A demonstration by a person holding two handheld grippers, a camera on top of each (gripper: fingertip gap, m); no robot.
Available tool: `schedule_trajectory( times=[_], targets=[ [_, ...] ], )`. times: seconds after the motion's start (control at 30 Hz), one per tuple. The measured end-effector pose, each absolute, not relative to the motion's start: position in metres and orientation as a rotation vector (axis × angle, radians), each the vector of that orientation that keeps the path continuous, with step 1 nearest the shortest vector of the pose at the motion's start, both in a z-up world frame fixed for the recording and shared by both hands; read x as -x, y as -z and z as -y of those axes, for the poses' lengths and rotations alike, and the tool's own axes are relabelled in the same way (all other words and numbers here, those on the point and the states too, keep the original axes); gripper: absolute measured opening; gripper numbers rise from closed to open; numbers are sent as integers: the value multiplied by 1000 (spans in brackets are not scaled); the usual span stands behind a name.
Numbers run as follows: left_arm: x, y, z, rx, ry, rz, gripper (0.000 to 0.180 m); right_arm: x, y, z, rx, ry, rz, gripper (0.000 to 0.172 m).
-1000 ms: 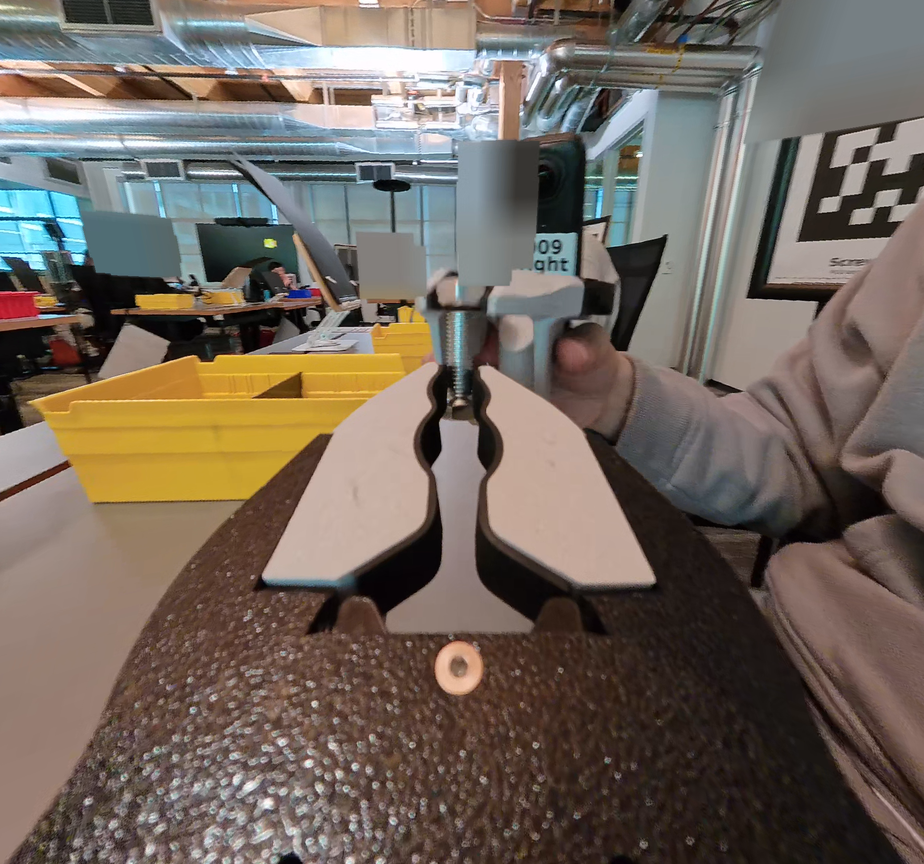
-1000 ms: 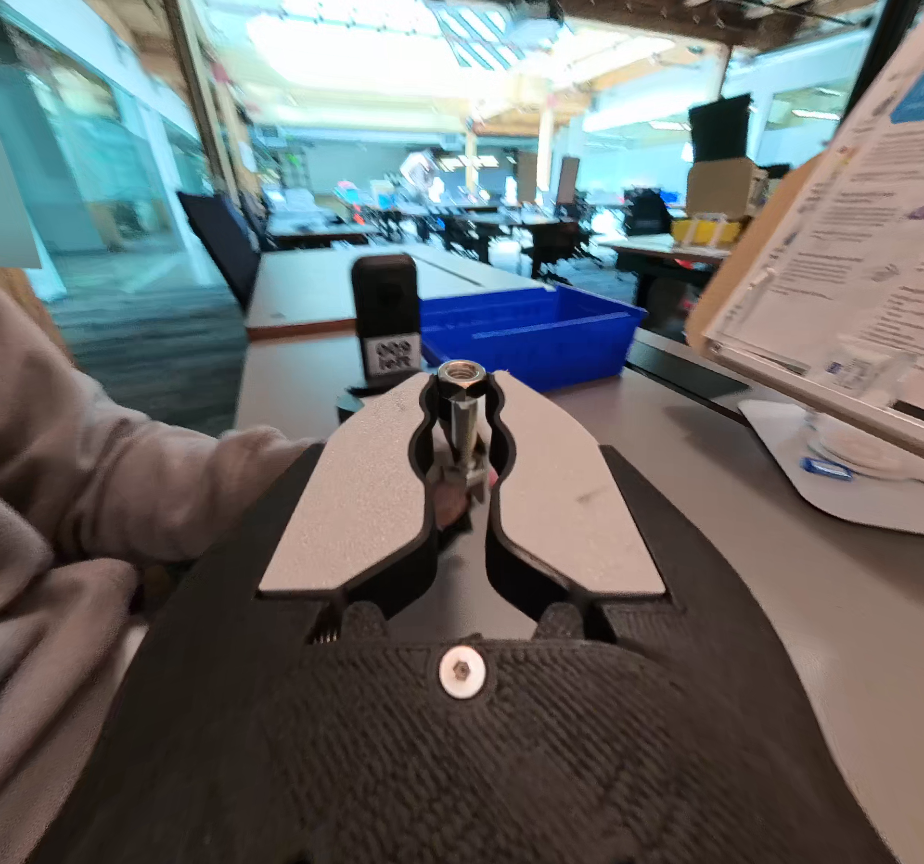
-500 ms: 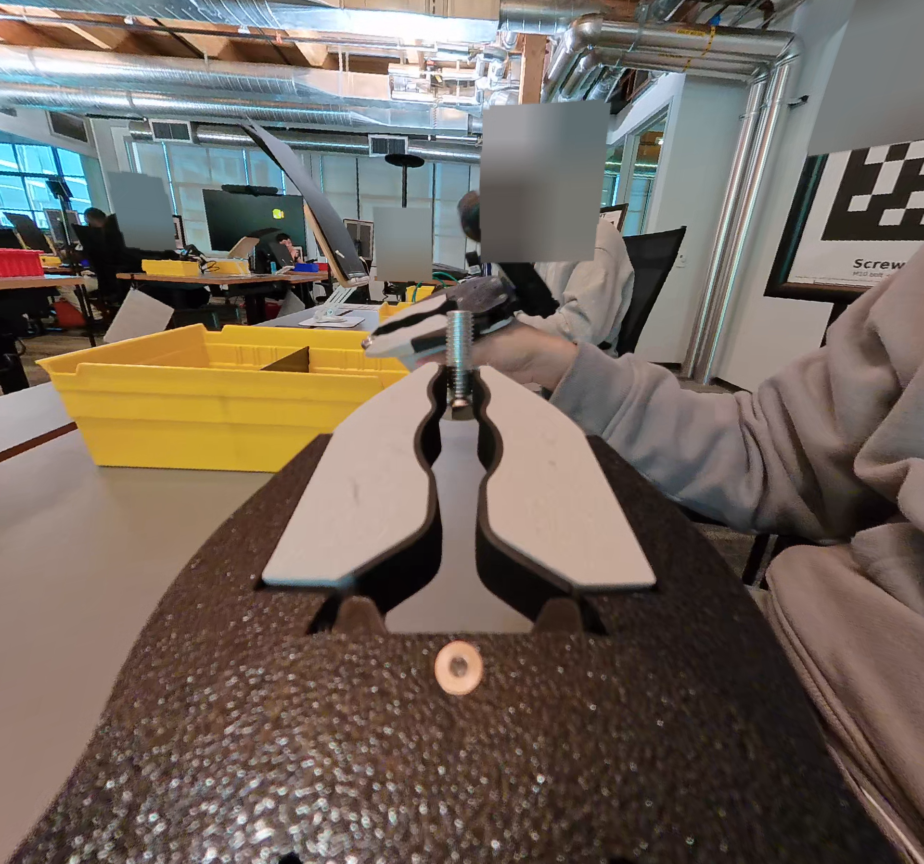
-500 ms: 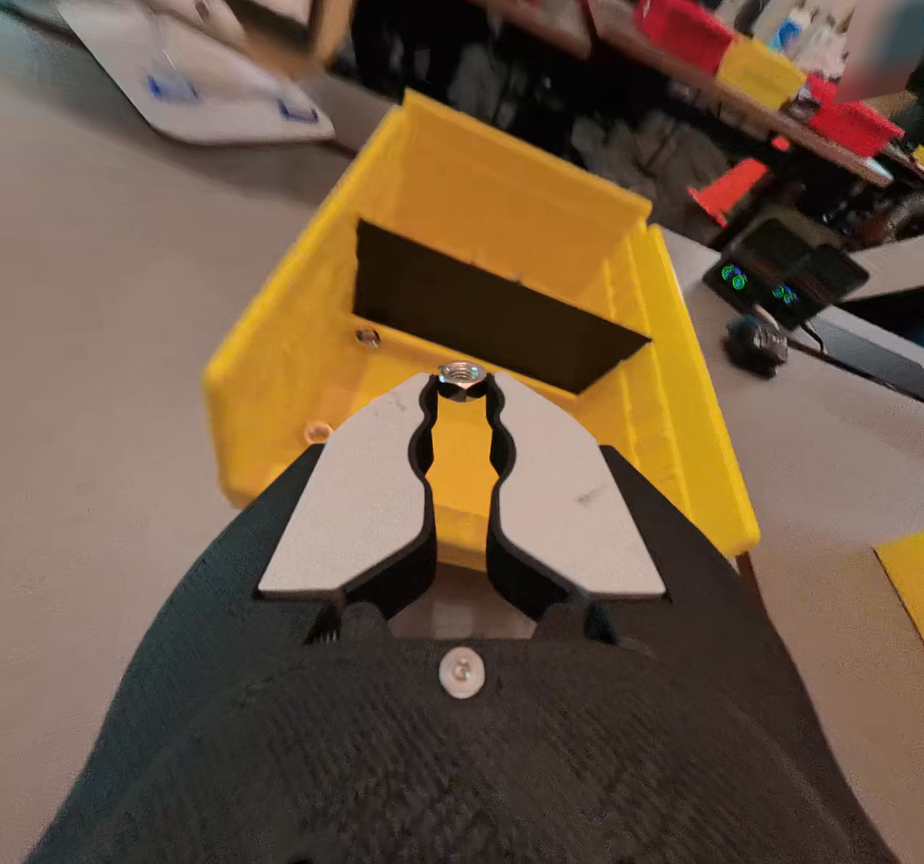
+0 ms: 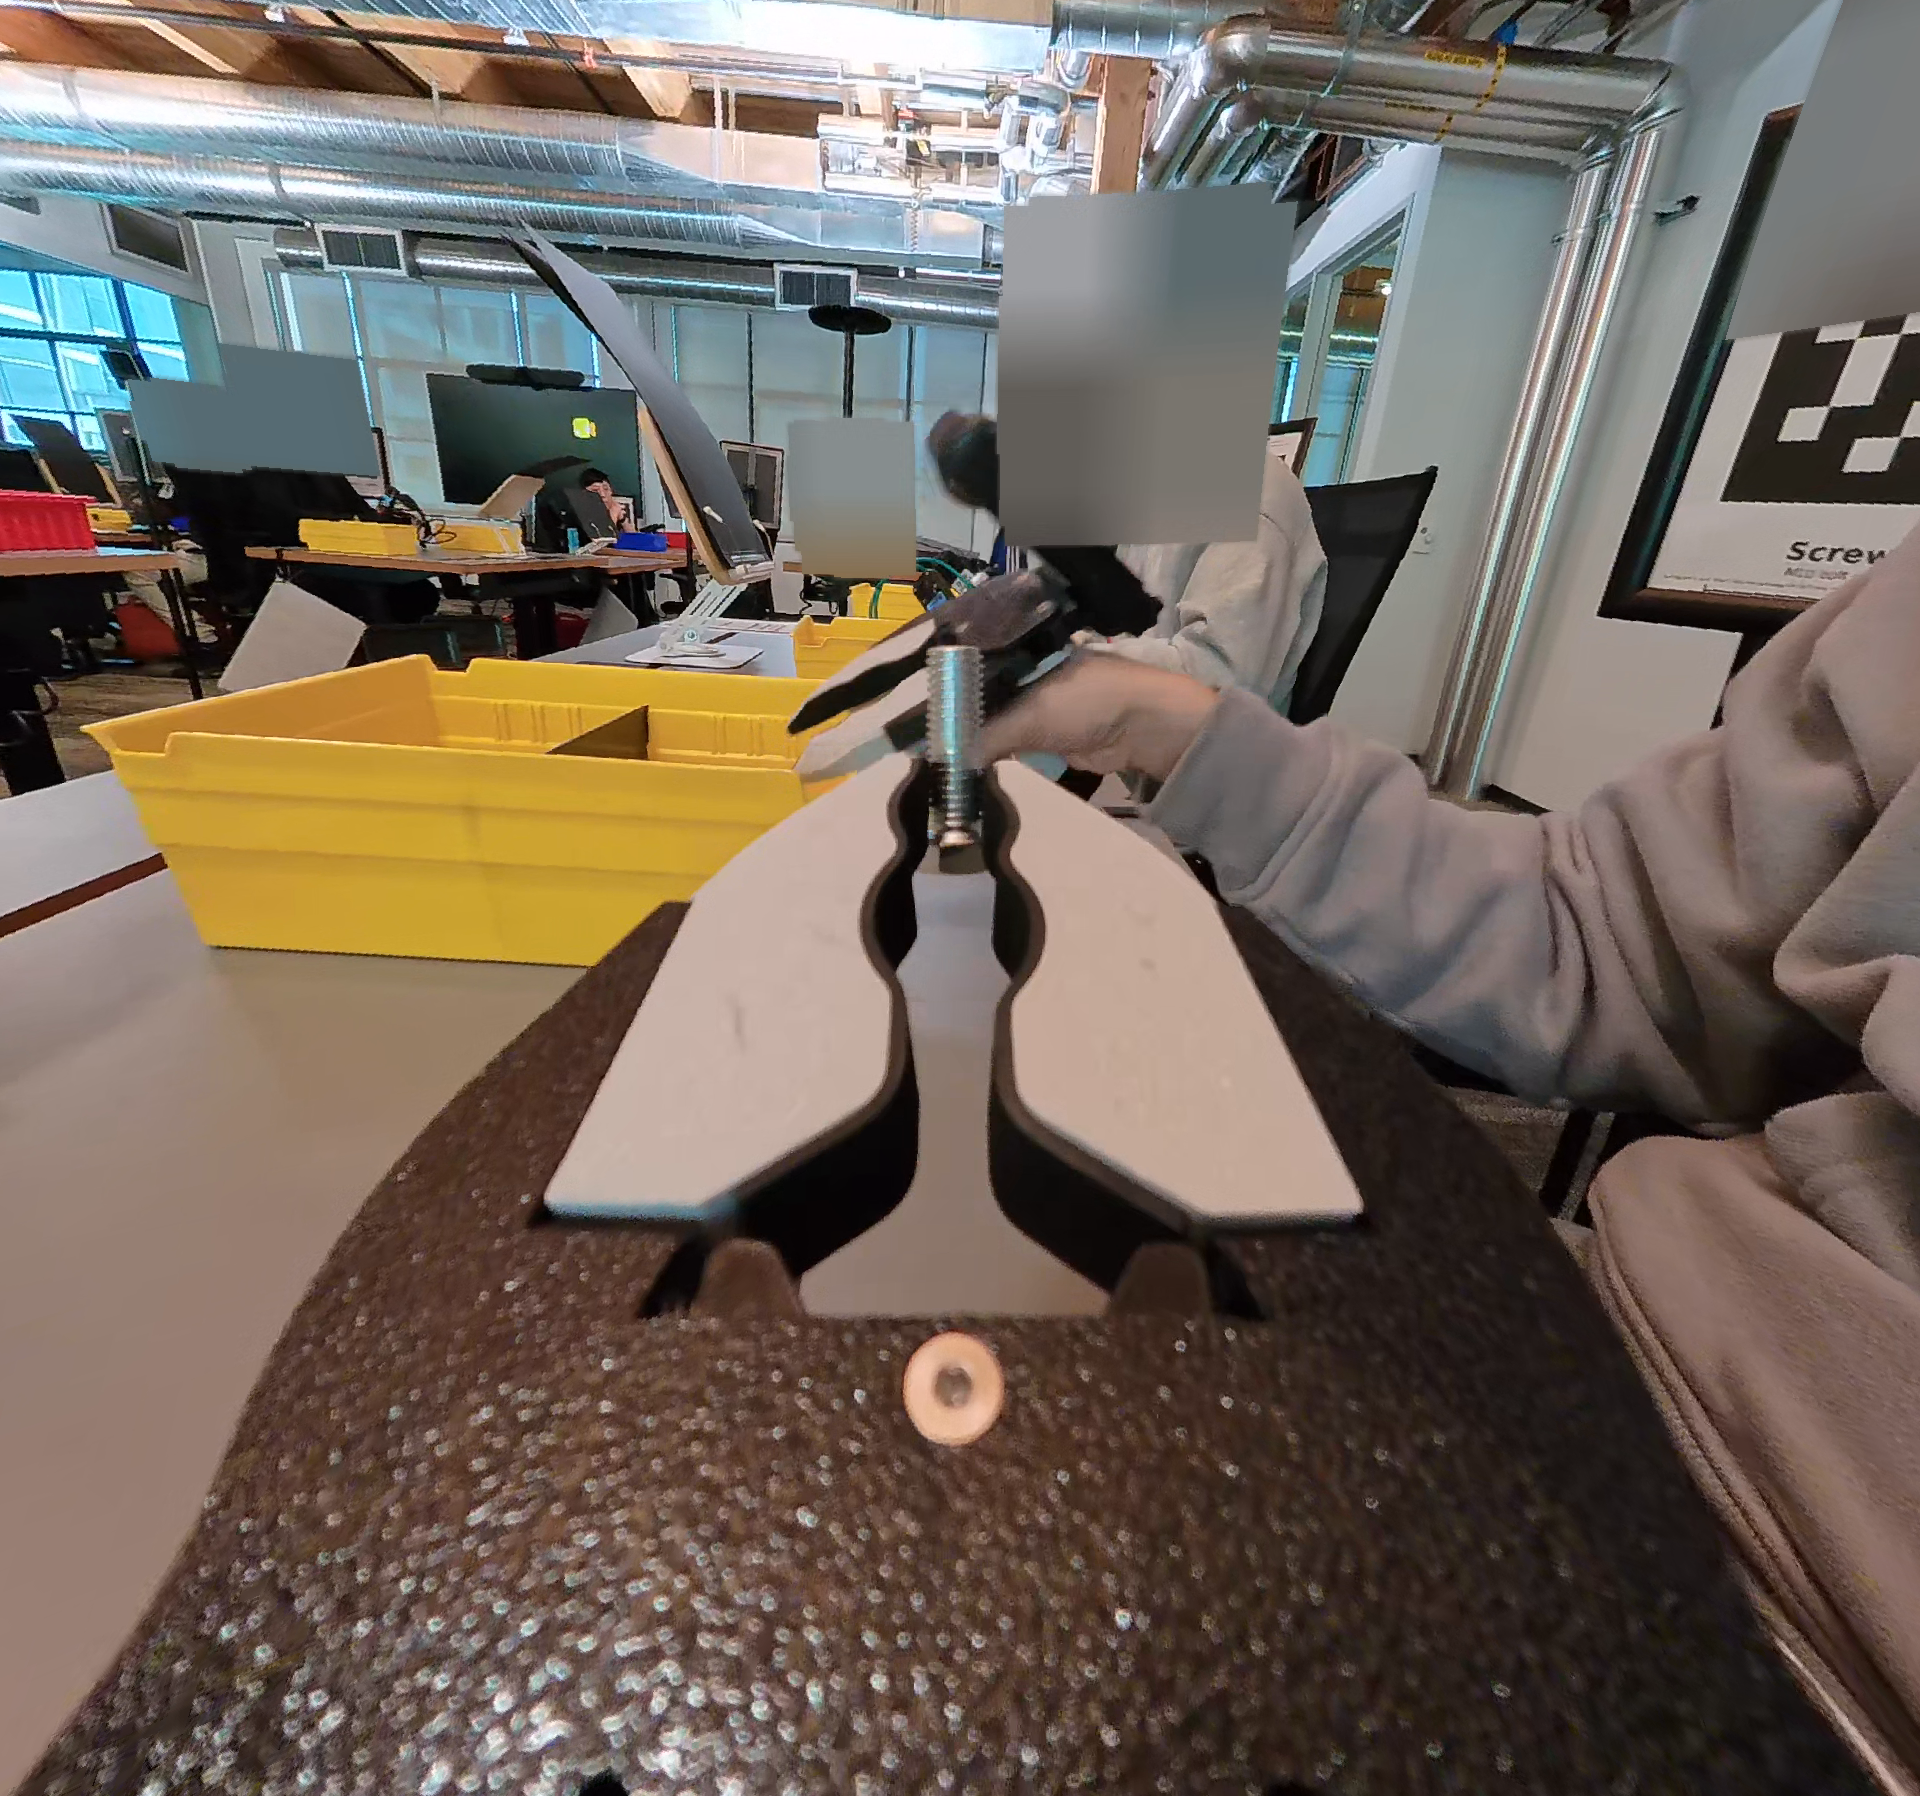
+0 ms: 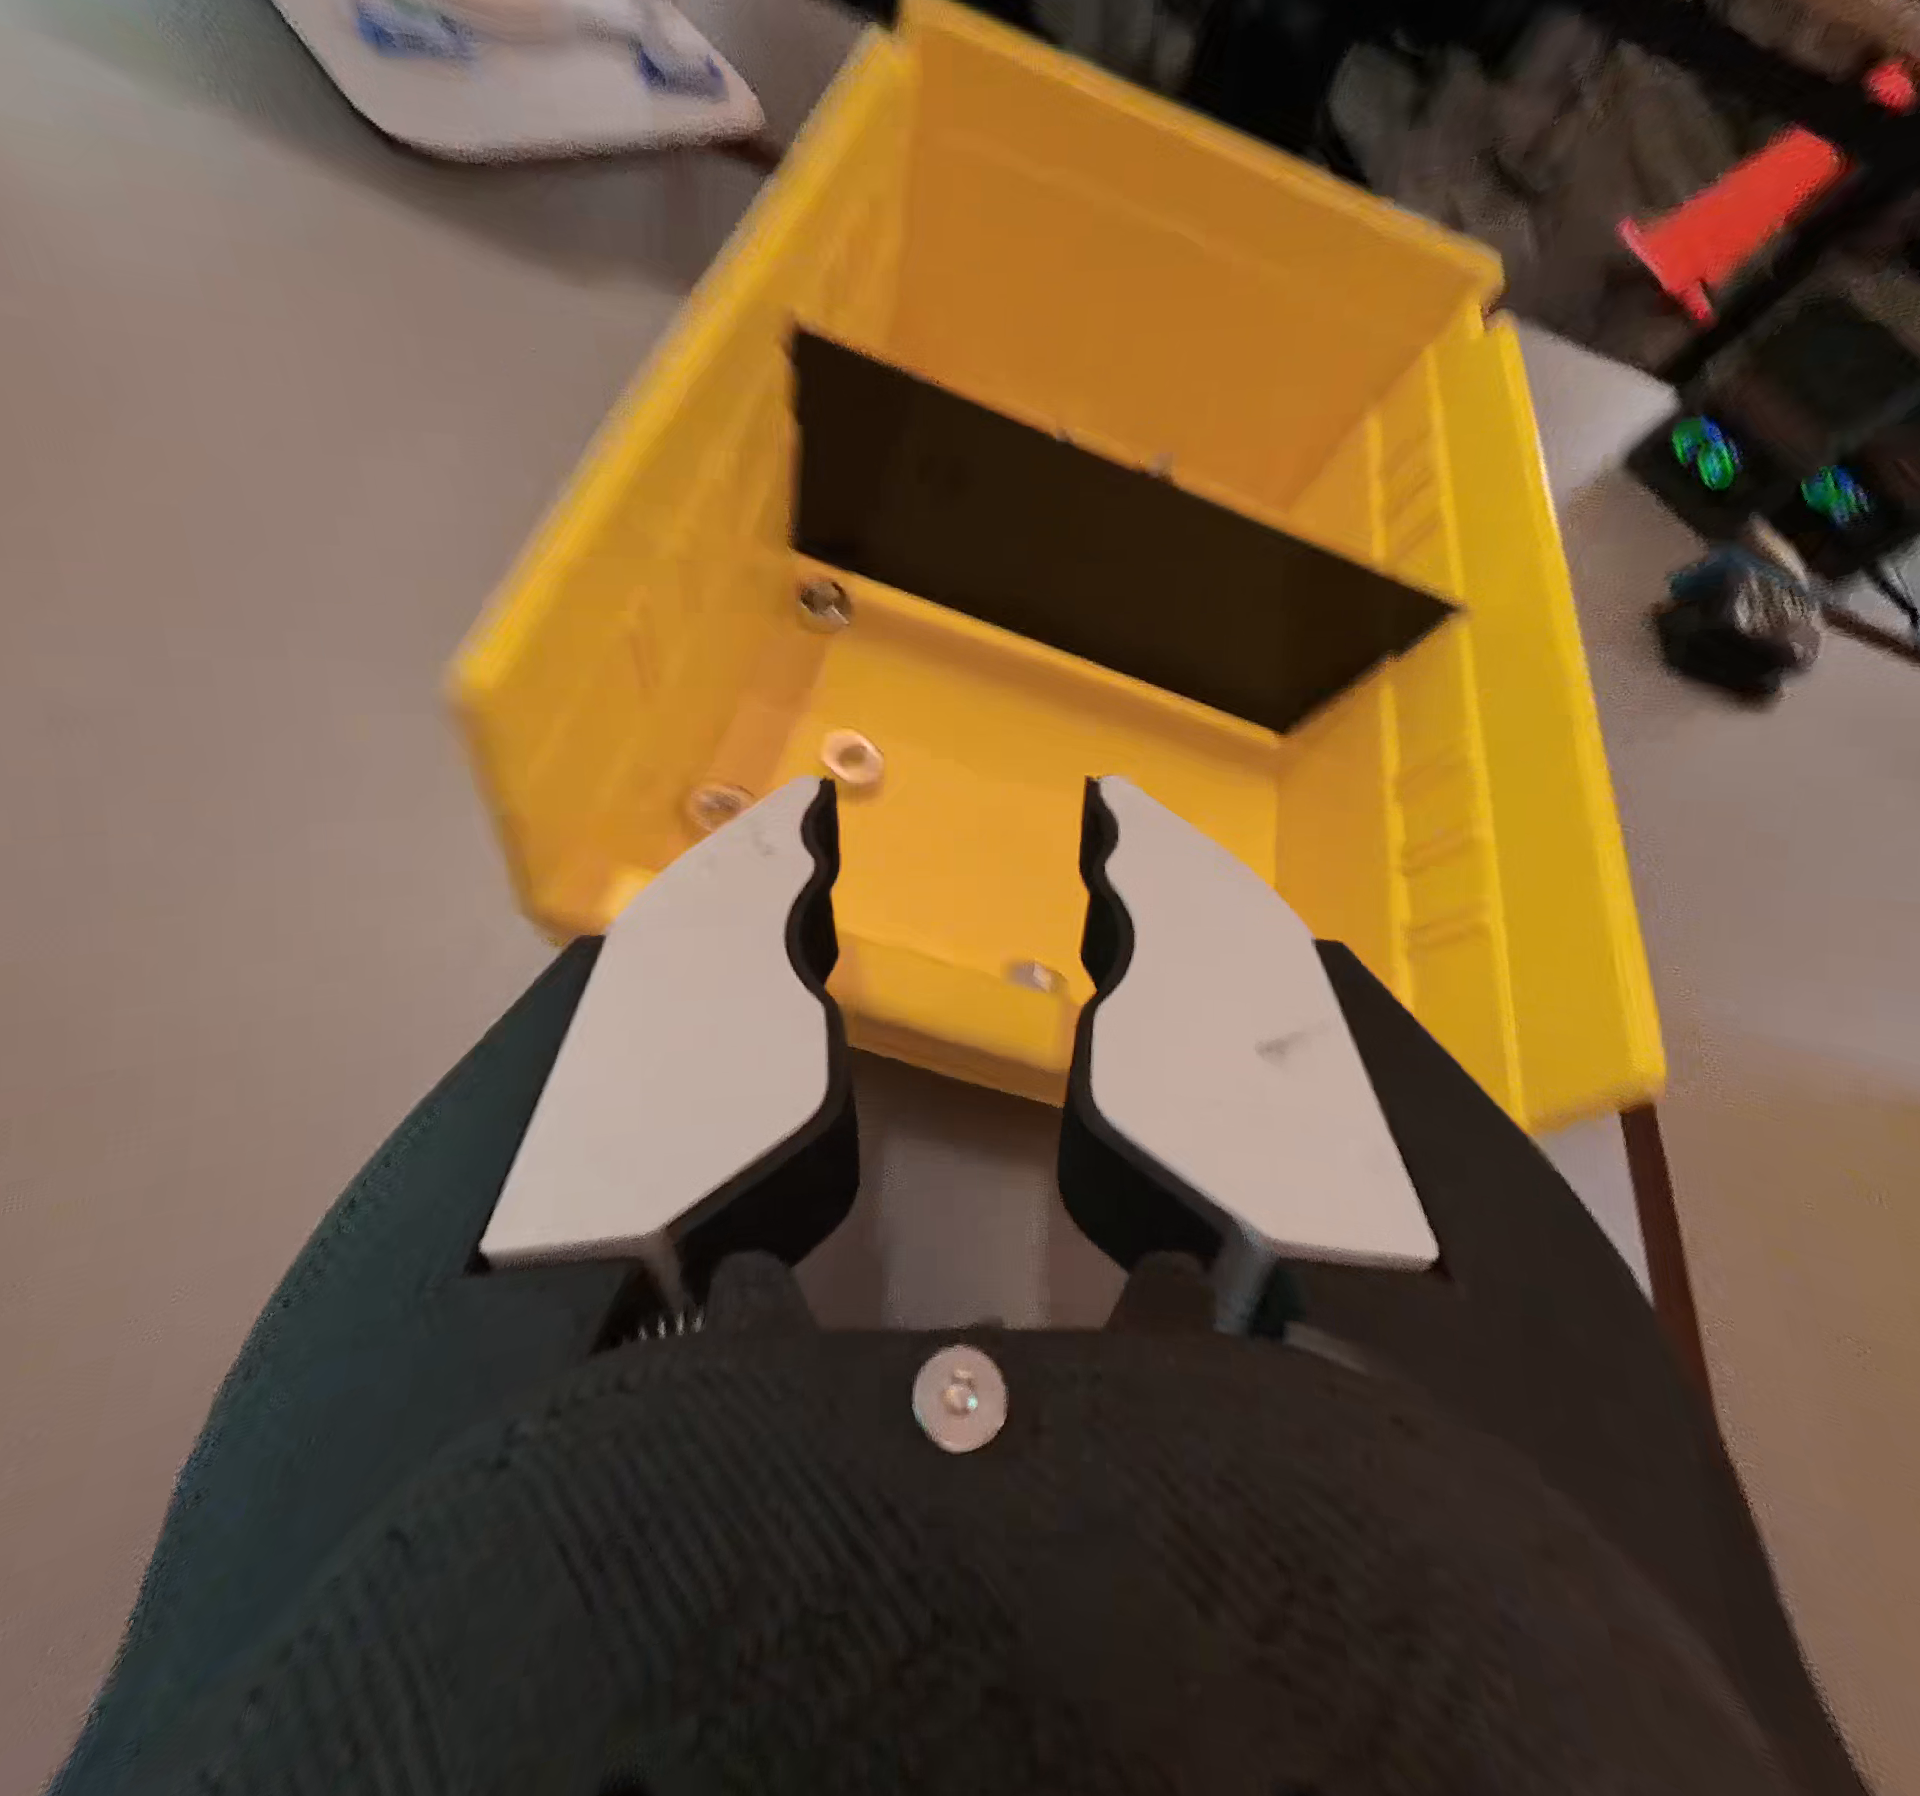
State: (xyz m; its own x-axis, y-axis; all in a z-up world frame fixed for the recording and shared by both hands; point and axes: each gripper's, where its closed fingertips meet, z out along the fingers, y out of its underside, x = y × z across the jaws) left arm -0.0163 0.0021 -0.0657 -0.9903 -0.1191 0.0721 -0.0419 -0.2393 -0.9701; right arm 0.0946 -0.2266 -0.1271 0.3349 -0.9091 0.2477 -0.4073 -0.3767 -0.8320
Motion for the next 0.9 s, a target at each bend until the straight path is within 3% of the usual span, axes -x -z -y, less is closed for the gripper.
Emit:
schedule_trajectory(
  times=[0.03,0.2,0.33,0.5,0.63,0.9],
  targets=[
    [15,65,-3,211,2429,-1900,9,-89,113,208,1912,918,-1049,47],
    [17,64,-2,194,2433,-1888,9,-23,65,63,1779,480,-404,51],
    [20,63,-2,170,2425,-1876,9,7,46,4,1638,310,-267,34],
    [20,60,-5,171,2441,-1855,9,19,42,-16,1563,216,-237,30],
    [21,62,-3,159,2422,-1869,9,18,44,-22,1549,237,-232,9],
    [9,67,-2,233,2291,-1840,13,8,47,-14,1632,409,-209,9]
  ],
)
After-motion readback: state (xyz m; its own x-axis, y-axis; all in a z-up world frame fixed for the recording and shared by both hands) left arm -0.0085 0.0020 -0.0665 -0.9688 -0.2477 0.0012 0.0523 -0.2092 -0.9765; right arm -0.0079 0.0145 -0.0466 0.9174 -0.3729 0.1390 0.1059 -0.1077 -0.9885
